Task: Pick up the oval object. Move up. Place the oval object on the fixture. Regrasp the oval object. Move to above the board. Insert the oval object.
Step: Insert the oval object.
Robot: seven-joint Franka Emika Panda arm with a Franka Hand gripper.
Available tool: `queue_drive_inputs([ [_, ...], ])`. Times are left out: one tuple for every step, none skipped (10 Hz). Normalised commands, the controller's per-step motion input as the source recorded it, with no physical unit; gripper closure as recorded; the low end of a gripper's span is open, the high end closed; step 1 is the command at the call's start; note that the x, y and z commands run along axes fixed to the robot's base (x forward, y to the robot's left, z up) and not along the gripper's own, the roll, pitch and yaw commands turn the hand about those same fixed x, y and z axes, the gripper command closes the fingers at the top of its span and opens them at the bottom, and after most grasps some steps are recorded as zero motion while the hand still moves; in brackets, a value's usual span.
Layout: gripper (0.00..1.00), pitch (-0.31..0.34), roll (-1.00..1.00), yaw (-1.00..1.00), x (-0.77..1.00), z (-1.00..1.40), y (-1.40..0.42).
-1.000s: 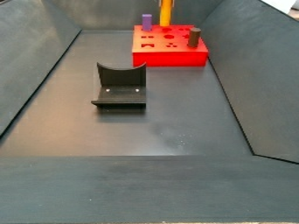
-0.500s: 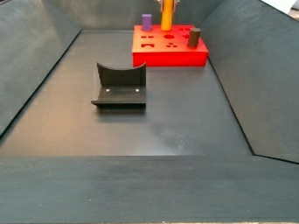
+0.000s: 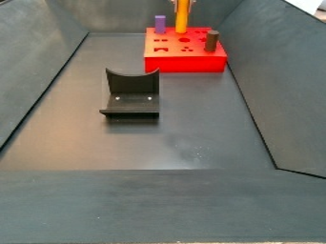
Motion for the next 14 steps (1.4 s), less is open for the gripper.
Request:
queue_drive_inputs([
  [1.00,0.071,0.03,-0.22,0.09,-0.23,0.10],
  [1.00,0.060,0.04,-0.27,0.00,-0.21,0.06],
  [1.00,0.011,0.02,-0.18,-0.13,-0.23,0.00],
  [1.00,0.000,0.02,-0.10,-0.19,-0.24,0.00],
  [1.00,0.000,0.00,-0.05,-0.16,-0.26,0.00],
  [1.00,-0.026,0.00,0.00,-0.23,-0.33,0.00],
  [1.00,-0.019,0.00,0.00,-0.14,-0.38,0.00],
  [1.00,0.000,0.00,-0.01,0.00,-0.44,-0.05],
  [1.00,0.000,0.00,-0.01,0.10,-0.44,-0.12],
  [1.00,0.000,0.00,-0.03,0.11,-0.42,-0.14],
  [1.00,0.000,0.00,-0.01,0.07,-0.43,-0.15],
  [1.00,0.000,0.01,0.00,0.00,-0.44,-0.13],
  [1.00,0.000,0.01,0.00,0.01,-0.47,-0.12],
  [1.00,0.000,0.01,0.00,0.01,-0.47,-0.11],
])
